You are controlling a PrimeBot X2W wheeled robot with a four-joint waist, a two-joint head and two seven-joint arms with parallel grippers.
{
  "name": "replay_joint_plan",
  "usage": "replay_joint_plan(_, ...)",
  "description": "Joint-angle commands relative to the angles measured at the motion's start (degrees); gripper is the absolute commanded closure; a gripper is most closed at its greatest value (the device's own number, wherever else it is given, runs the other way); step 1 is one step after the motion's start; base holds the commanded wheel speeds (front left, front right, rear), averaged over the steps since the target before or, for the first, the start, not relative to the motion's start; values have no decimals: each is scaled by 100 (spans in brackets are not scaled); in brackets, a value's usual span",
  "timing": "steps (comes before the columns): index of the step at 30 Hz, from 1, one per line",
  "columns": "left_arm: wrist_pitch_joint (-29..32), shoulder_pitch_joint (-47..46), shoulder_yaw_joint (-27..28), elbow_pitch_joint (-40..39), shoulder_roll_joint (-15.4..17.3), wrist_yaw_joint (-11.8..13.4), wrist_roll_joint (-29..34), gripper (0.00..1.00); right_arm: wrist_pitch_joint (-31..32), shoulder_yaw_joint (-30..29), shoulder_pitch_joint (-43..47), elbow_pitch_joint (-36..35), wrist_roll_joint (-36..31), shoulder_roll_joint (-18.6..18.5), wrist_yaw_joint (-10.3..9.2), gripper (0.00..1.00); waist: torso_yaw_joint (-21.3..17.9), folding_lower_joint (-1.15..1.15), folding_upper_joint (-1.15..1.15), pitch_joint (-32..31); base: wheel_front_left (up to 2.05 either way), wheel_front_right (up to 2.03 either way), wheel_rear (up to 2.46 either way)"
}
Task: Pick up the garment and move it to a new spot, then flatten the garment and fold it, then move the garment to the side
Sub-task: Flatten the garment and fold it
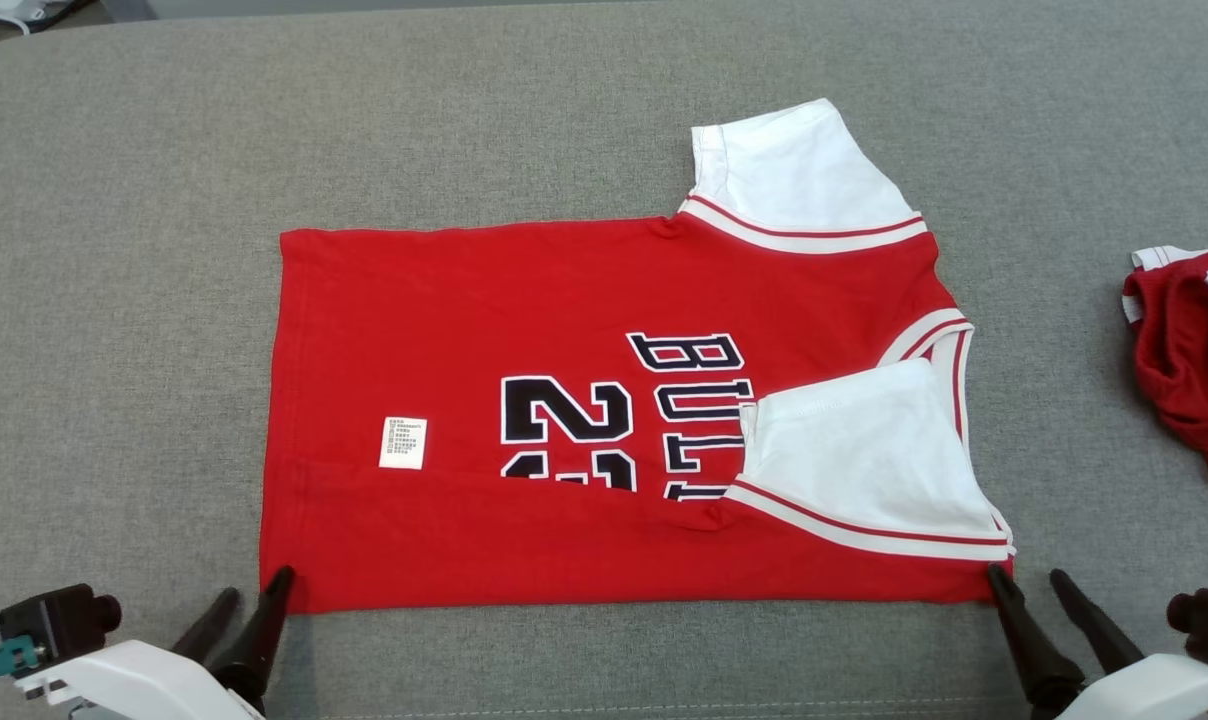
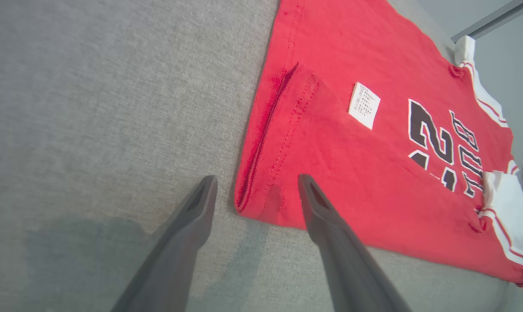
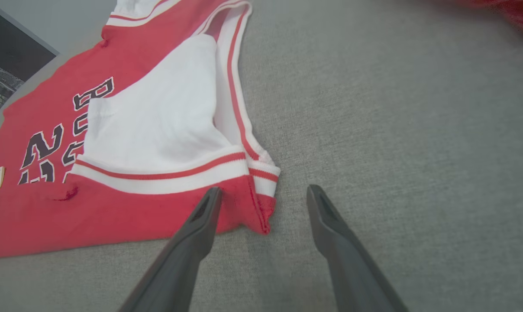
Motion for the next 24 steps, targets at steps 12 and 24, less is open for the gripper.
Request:
replay_joint_plan(12, -508, -993, 323, -720, 869, 234, 1195, 0, -378, -208, -1338, -248, -322, -679, 1, 0, -47, 0, 0, -8, 0, 0, 0)
replay_joint_plan(24, 605, -3972, -535, 256, 984, -519, 1543, 0, 8, 1124, -4696, 1270, 6, -1735, 1, 0, 82, 0, 0, 713, 0, 0, 0)
